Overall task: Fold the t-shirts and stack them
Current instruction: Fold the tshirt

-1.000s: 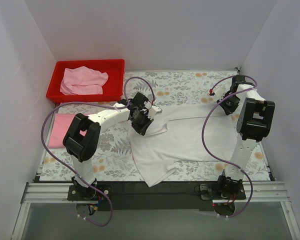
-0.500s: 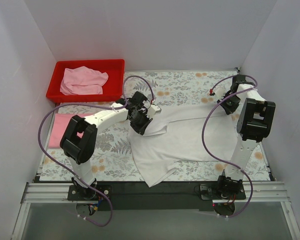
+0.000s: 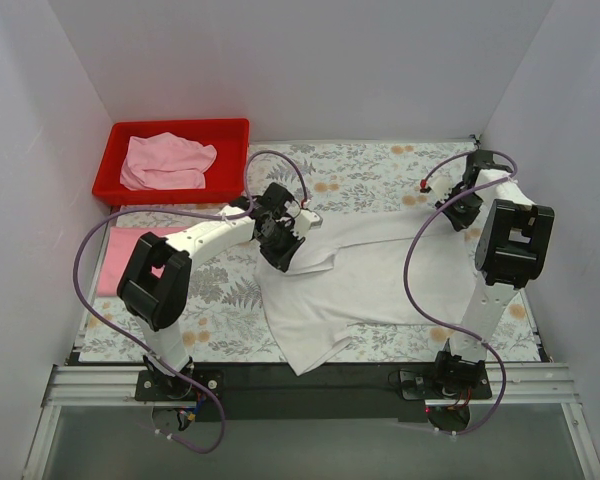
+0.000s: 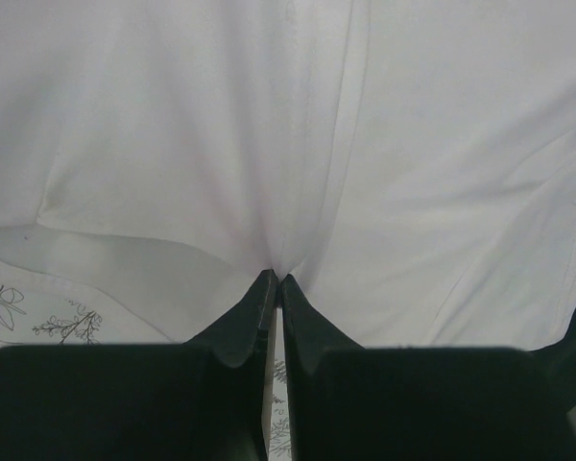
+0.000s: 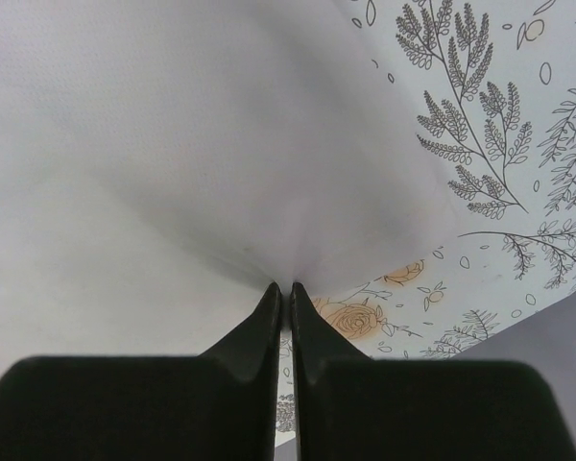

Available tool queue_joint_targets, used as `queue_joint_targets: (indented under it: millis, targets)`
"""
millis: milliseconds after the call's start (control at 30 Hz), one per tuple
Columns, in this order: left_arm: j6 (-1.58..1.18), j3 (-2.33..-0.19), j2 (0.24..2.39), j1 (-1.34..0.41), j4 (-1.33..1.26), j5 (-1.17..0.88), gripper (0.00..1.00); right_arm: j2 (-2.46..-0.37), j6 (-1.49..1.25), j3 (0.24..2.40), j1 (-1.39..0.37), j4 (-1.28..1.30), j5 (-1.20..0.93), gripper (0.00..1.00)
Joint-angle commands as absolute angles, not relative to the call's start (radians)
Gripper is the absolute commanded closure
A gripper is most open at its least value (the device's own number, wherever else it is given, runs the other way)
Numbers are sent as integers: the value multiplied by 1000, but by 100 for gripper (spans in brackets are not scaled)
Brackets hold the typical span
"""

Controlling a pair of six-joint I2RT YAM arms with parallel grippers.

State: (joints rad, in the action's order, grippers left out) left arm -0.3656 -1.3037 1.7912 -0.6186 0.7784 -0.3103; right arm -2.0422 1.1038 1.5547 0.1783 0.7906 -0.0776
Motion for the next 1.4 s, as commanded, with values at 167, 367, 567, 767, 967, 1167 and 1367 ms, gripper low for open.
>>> queue_joint_targets:
  millis: [167,367,567,767,967,1167,1367]
  targets:
    - [-374,-1285,1726,-635,801,-354,99,-2014,1190,1543,192,816,-57,99]
    - [-367,-1285,1720,-635,810,-342,99,-2002,1200,1534,196,821,-61,99]
    - [-359,-1256,1721,-634,807,-319,98,-1993,1204,1485,198,822,-64,98]
    - [-348,-1291,1695,-603,821,-382,70,-1971,1218,1531,209,859,-126,62]
    - [-383,-1353,1726,-538,779,-399,65,-2043,1108,1768,227,1026,-277,59]
    - [-405,-1404,1790,-514,767,-445,64,-2069,1121,1749,215,1072,-256,64]
    - [-437,-1391,1815,-558,769,-486,59,-2082,1146,1706,215,1037,-198,62]
